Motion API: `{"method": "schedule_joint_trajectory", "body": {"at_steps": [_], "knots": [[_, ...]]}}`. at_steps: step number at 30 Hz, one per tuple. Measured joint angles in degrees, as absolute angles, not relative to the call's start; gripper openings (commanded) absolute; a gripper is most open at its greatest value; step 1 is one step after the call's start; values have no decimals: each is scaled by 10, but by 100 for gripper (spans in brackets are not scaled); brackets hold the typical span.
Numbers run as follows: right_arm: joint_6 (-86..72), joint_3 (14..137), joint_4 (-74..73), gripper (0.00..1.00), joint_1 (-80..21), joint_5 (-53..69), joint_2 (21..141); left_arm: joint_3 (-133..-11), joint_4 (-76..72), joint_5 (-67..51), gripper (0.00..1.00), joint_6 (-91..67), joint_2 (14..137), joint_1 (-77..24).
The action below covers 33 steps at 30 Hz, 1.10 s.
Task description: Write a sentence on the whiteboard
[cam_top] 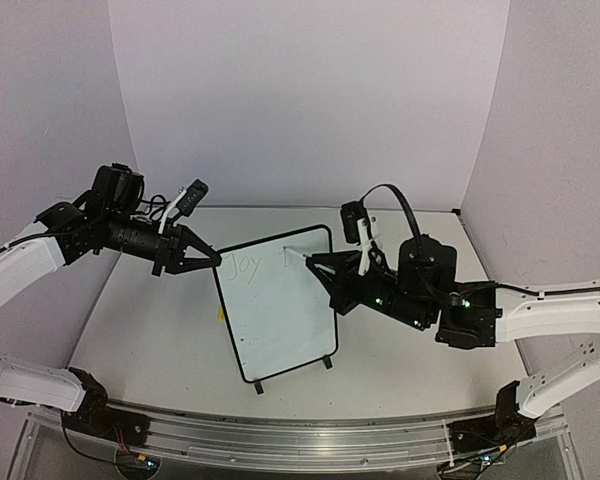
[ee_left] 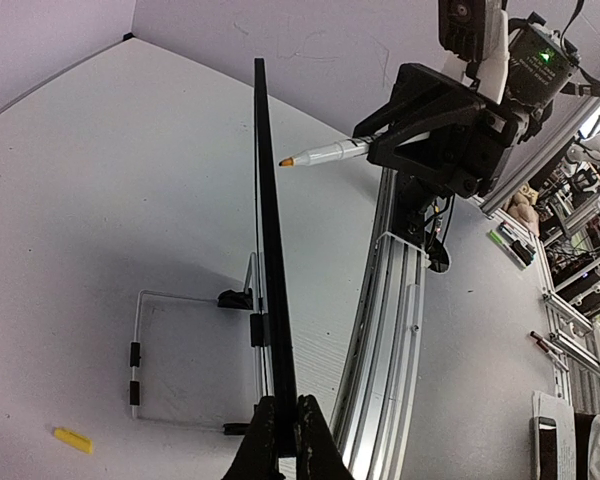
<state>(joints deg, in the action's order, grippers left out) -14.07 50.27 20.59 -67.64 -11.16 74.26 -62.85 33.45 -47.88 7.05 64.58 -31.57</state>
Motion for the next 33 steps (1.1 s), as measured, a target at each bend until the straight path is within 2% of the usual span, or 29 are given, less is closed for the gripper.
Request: {"method": "schedule_joint_trajectory", "body": {"at_steps": [33], "knots": [[-129,508,231,0,-676,-126,760,-628,334,-479,0,70,646,-316]]}}
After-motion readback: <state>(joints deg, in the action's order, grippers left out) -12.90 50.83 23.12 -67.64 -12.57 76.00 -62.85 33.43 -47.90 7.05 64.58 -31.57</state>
